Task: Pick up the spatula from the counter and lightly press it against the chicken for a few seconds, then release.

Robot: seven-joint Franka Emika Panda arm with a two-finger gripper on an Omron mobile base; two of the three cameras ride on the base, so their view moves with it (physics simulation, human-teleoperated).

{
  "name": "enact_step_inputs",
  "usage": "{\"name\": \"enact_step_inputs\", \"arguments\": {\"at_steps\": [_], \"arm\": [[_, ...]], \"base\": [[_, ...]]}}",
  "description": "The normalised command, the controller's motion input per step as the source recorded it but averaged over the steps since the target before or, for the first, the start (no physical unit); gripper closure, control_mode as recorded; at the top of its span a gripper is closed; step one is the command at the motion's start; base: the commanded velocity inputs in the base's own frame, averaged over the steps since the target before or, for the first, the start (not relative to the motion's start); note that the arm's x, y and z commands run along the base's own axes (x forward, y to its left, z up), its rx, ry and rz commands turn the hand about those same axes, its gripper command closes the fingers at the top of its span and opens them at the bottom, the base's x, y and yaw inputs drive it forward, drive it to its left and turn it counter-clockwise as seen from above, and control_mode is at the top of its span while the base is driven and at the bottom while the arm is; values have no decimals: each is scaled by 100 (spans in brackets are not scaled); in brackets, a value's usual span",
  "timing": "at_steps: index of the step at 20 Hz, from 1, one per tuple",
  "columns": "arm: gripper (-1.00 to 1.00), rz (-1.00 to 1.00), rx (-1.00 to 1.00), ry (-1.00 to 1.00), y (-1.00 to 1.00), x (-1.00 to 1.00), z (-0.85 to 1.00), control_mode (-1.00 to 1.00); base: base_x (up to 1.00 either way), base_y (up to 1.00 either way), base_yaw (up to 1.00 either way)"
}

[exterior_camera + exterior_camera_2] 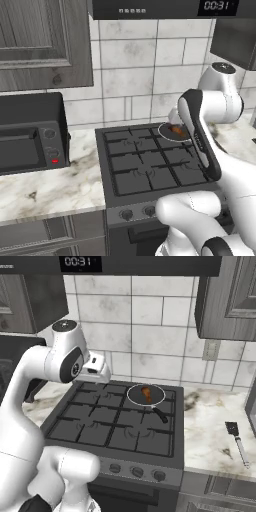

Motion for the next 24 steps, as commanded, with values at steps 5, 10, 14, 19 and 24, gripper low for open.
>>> {"name": "enact_step_inputs", "arguments": {"at_steps": [5, 10, 14, 19, 24], "arm": [[-100, 0, 0, -6, 0, -10, 14, -100], [-100, 0, -3, -1, -16, -17, 14, -100], [-100, 0, -3, 0, -29, -26, 10, -100], [-100, 0, -4, 0, -34, -28, 3, -100], [-100, 2, -2, -4, -31, -43, 0, -100]], "base": [[0, 0, 0], [0, 0, 0], [0, 0, 0], [0, 0, 0], [0, 0, 0]]}}
